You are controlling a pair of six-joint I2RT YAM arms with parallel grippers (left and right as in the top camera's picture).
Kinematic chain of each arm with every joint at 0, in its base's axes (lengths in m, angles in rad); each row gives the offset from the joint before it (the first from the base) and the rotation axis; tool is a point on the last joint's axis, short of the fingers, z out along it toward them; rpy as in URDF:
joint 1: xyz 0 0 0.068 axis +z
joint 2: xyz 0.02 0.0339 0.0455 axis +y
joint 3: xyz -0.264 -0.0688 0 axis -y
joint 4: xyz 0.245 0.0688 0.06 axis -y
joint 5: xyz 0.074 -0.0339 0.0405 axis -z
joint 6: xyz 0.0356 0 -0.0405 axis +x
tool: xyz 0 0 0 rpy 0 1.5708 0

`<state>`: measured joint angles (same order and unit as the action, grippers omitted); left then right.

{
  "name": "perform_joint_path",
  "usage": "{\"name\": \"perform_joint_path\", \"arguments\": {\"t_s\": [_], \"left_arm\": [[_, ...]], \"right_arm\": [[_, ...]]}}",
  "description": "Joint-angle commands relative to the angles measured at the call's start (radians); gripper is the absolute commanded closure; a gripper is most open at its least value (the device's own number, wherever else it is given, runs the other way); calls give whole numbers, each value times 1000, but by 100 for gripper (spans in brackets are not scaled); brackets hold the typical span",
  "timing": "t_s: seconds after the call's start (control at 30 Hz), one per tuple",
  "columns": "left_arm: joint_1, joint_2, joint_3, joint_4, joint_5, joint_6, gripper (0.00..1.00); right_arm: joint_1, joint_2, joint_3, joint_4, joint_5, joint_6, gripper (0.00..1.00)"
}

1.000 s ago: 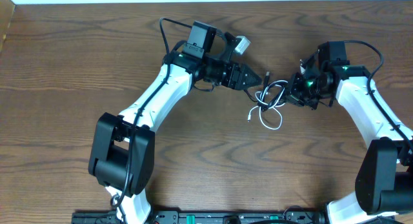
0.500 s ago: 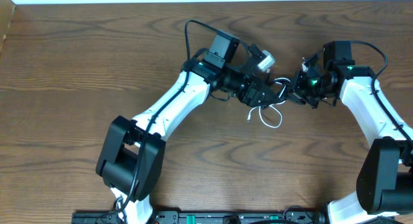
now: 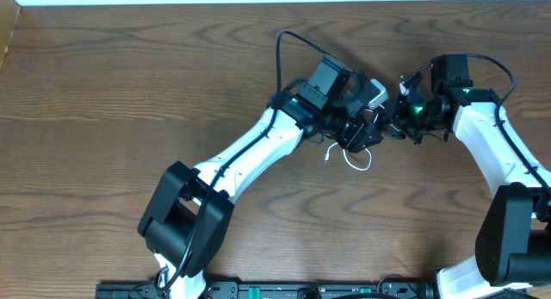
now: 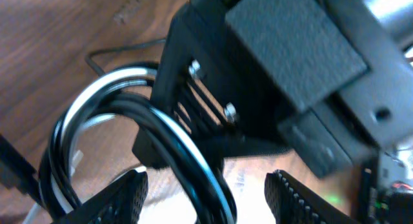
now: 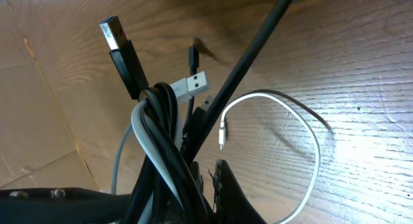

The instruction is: Untangle cables

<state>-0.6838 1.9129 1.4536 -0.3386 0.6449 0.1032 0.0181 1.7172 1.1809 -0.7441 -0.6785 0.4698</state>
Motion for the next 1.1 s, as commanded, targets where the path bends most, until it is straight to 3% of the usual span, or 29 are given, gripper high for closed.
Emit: {"name": "perform_joint_path", "arguments": {"t_s": [0.0, 0.17, 0.3, 0.37, 0.4, 0.53, 0.63, 0.8, 1.07], "left_arm": [[-9, 0, 5, 28, -86, 12, 41], [-6, 29, 5, 67, -85, 0, 52], [-4, 29, 5, 76, -85, -38, 73], [-4, 29, 5, 77, -85, -56, 90], [-4, 29, 5, 75, -85, -56, 92], [24, 26, 5, 73, -85, -77, 92], [91, 21, 6, 87, -85, -192, 93], [244, 14, 6, 83, -15, -358, 93], [362, 14, 6, -7, -8, -367, 92]], "right_arm": [[9, -6, -1, -5, -46, -23, 99], [10, -6, -1, -20, -58, -49, 99], [8, -6, -1, -40, -57, -67, 99], [6, -6, -1, -42, -57, -67, 99], [6, -6, -1, -41, -57, -67, 99], [5, -6, -1, -50, -57, -88, 99], [3, -6, -1, -72, -37, -118, 99], [3, -6, -1, -156, 214, -110, 99], [3, -6, -1, -251, 546, -46, 99]]}}
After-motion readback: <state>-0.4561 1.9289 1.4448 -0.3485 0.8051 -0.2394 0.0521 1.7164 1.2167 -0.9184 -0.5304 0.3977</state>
